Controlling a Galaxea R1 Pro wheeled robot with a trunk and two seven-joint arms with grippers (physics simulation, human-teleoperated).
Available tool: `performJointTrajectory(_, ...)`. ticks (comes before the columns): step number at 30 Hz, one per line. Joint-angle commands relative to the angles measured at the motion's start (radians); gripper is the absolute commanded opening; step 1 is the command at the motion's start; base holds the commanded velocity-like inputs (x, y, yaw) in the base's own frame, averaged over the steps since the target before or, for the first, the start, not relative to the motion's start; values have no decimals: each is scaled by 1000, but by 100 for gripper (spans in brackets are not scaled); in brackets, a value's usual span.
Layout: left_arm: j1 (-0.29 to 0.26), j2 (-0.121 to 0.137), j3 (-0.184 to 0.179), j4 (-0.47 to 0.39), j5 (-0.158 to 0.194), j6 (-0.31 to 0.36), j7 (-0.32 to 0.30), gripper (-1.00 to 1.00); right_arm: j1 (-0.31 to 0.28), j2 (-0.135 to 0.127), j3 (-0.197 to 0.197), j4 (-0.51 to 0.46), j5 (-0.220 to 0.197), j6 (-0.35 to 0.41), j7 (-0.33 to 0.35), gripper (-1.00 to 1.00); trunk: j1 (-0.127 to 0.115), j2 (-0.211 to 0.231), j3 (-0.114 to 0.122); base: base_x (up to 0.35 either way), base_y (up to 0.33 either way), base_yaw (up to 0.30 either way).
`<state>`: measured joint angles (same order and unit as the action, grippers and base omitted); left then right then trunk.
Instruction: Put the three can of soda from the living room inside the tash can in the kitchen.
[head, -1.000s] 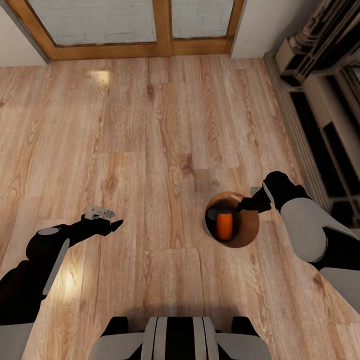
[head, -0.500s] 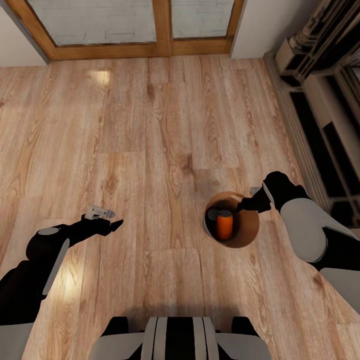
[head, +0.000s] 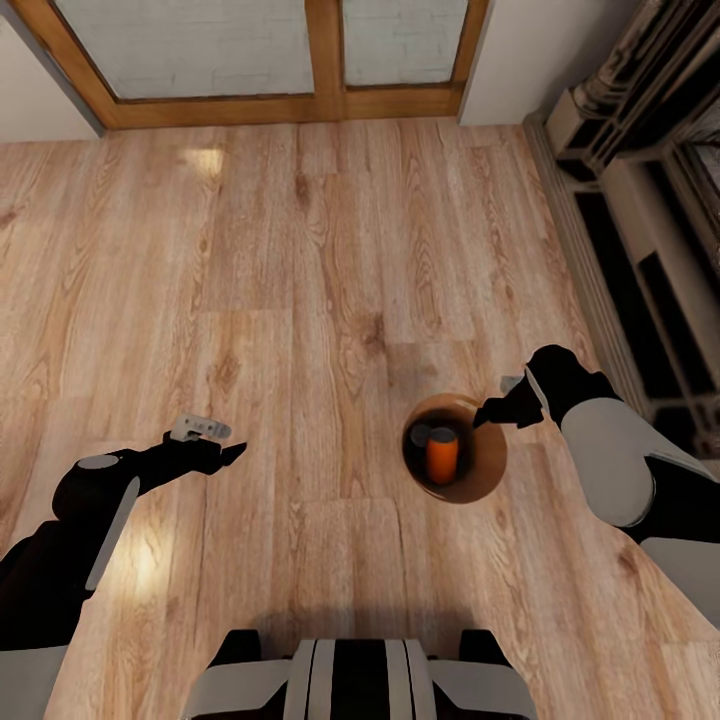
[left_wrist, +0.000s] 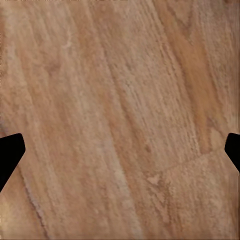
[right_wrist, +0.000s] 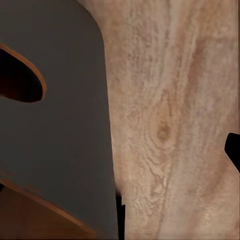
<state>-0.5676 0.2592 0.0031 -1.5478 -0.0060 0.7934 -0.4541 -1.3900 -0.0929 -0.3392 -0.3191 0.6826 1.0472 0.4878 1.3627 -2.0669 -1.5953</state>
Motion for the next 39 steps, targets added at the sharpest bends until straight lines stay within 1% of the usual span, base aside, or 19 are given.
performJointTrajectory(1,0,0,0,0,0,1,0,100,1,0,0,0,0,0,0,100,-4,7,3,0,0,0)
performJointTrajectory(3,0,0,0,0,0,2,0,100,16,-1,0,-1,1,0,0,100,-12,21,9,0,0,0)
performJointTrajectory(18,0,0,0,1,0,4,0,100,38,-1,0,-2,2,0,0,100,-69,126,56,0,0,0)
performJointTrajectory(25,0,0,-1,1,0,4,0,100,61,-1,0,-4,2,0,0,100,-96,175,78,0,0,0)
performJointTrajectory(28,0,0,-1,1,0,4,0,100,66,1,1,-28,2,0,2,100,-107,196,88,0,0,0)
performJointTrajectory(29,0,0,-1,1,0,4,0,100,87,6,1,-61,1,0,4,100,-111,203,91,0,0,0)
performJointTrajectory(32,0,0,-1,1,0,4,0,100,108,9,2,-90,1,0,6,100,-123,224,100,0,0,0)
performJointTrajectory(33,0,-1,-2,1,0,3,1,100,149,13,5,-139,0,0,7,100,-127,231,103,0,0,0)
performJointTrajectory(34,0,-1,-2,1,0,3,1,100,178,16,8,-178,0,0,7,100,-130,238,107,0,0,0)
performJointTrajectory(36,0,-1,-2,1,0,3,1,100,211,20,9,-225,0,0,8,100,-138,252,113,0,0,0)
performJointTrajectory(37,0,-2,-2,2,0,3,2,100,246,26,11,-274,-1,0,9,100,-142,259,116,0,0,0)
performJointTrajectory(38,0,-2,-2,2,0,3,2,100,263,28,12,-297,-1,0,9,100,-146,266,119,0,0,0)
performJointTrajectory(39,0,-4,-2,2,0,3,3,100,296,32,14,-338,-1,0,10,100,-150,273,122,0,0,0)
